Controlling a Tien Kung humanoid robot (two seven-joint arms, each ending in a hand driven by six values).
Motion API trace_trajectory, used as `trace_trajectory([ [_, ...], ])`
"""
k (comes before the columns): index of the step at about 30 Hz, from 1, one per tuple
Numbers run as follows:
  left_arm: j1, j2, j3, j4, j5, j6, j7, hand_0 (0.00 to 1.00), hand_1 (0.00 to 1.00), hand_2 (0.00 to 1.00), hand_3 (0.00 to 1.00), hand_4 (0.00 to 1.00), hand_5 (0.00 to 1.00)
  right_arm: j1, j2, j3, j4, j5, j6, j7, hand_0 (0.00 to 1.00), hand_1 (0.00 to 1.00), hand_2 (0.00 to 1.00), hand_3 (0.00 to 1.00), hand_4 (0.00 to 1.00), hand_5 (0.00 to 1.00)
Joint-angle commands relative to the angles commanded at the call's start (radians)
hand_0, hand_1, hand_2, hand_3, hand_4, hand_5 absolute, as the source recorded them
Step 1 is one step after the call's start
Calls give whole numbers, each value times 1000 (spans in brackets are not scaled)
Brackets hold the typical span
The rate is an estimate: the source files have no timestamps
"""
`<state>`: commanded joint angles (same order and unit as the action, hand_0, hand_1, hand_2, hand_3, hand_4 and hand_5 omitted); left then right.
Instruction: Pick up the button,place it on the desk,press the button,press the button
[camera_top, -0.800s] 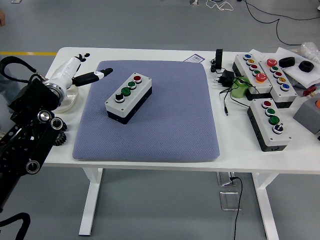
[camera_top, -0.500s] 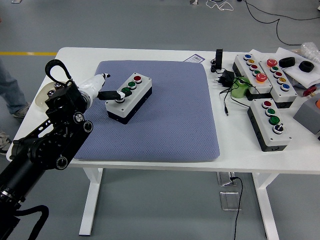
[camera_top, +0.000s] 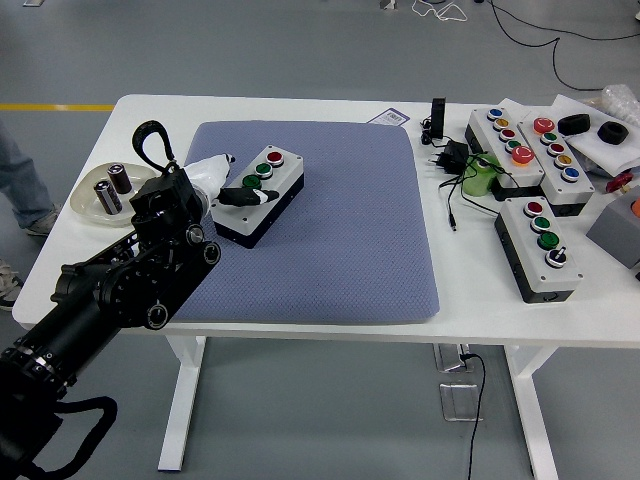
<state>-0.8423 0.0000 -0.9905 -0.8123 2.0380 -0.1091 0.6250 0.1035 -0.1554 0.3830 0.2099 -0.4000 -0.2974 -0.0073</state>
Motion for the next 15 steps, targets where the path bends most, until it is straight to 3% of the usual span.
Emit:
trace_trajectory([
  [3,-11,0,13,31,-9,1,6,989,998,998,998,998,573,-1,-1,-3,0,2,0,1,633,541,574,634,229,245],
  [4,-14,0,17,40,-17,0,7,936,998,998,998,998,476,-1,-2,-4,0,2,0,1,633,540,574,634,228,244],
  [10,-17,0,40,69,-70,20,9,924,998,998,998,998,483,-1,-3,-8,1,3,0,1,633,540,575,634,228,243],
  [15,-16,0,55,60,-99,43,2,924,998,998,998,998,483,-1,-4,-11,0,4,0,0,633,540,575,634,228,243],
])
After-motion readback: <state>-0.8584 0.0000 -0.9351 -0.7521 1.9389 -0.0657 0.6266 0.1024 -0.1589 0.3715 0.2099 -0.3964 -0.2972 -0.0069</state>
